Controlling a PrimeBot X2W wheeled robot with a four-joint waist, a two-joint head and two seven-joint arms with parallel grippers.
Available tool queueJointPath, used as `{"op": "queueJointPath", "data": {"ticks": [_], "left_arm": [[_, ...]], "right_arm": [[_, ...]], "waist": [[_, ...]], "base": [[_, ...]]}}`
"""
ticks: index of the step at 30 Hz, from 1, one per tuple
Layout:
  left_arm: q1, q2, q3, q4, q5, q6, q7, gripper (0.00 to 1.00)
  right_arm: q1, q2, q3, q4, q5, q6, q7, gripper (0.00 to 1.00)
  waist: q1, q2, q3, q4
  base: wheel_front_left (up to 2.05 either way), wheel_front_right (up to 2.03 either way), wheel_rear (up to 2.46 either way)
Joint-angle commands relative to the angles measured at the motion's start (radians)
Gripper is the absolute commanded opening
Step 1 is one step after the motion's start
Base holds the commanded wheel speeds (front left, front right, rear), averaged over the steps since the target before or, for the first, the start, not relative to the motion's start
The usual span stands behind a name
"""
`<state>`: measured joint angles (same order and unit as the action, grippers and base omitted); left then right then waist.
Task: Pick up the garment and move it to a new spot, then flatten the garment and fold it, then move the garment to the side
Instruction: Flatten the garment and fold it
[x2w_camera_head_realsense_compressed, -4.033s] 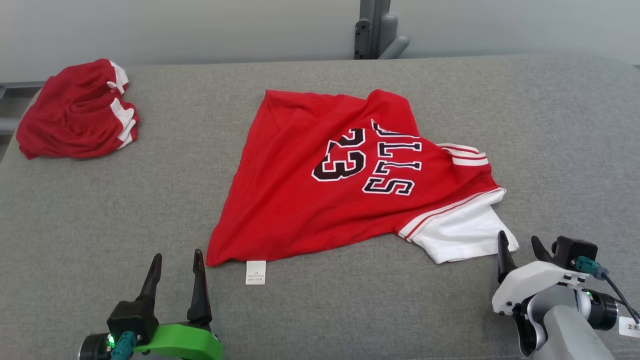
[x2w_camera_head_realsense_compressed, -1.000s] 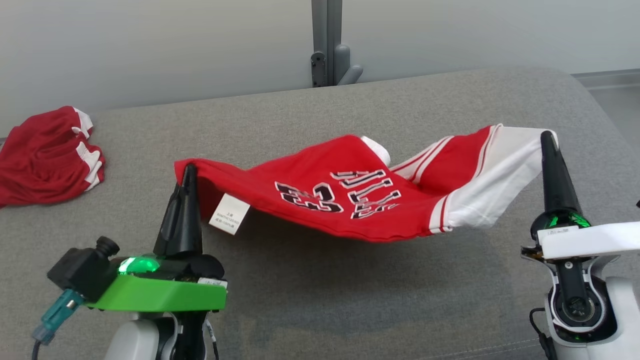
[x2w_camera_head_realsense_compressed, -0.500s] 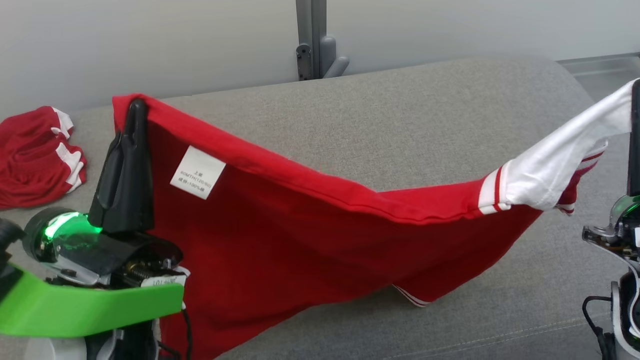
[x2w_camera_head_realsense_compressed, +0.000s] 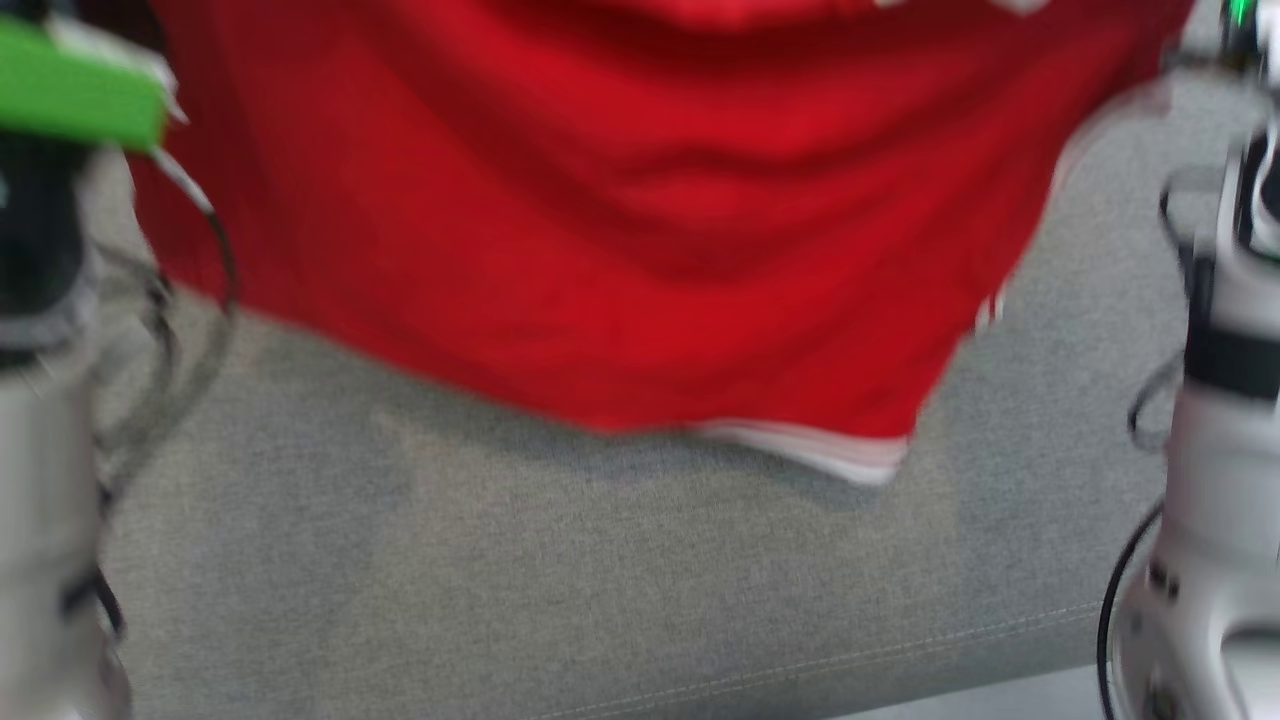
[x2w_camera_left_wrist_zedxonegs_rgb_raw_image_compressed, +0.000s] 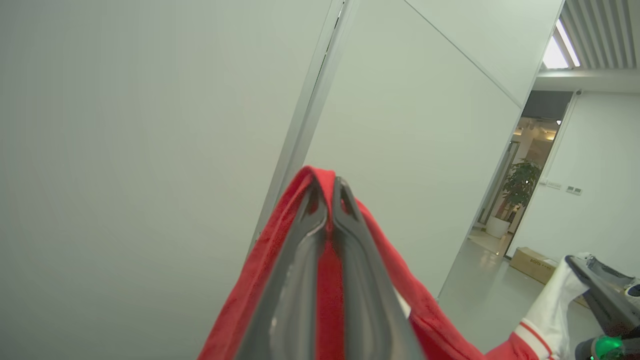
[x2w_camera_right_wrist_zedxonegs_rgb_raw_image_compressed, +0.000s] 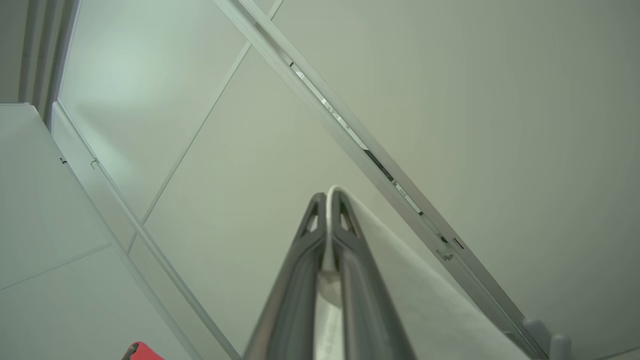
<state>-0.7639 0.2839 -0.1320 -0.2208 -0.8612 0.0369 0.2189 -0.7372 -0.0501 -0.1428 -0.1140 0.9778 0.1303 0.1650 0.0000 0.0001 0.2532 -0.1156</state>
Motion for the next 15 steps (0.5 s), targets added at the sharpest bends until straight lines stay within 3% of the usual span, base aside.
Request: {"op": "queueJointPath", "data": {"ticks": [1,4,9,15], "left_arm": [[-0.147,0.028,0.011,0.095,0.037,0.004,0.010,0.00],[-0.370,0.056,0.015,0.266,0.094,-0.002,-0.007,0.00],[-0.692,0.093,-0.006,0.494,0.171,-0.056,-0.068,0.00],[-0.899,0.124,-0.038,0.681,0.243,-0.117,-0.182,0.00]], "right_arm": [[-0.170,-0.001,0.012,0.094,-0.035,0.001,-0.009,0.00],[-0.445,-0.001,0.025,0.300,-0.092,0.001,-0.081,0.00],[-0.791,0.000,0.090,0.576,-0.128,0.001,-0.248,0.00],[-0.937,0.001,0.211,0.710,-0.021,0.001,-0.363,0.00]], "waist": [[0.0000,-0.0001,0.178,-0.025],[0.0000,-0.0001,0.235,-0.052],[0.0000,-0.0001,0.302,-0.104],[0.0000,-0.0001,0.405,-0.152]], "base": [[0.00,0.00,0.00],[0.00,0.00,0.00],[0.00,0.00,0.00],[0.00,0.00,0.00]]}}
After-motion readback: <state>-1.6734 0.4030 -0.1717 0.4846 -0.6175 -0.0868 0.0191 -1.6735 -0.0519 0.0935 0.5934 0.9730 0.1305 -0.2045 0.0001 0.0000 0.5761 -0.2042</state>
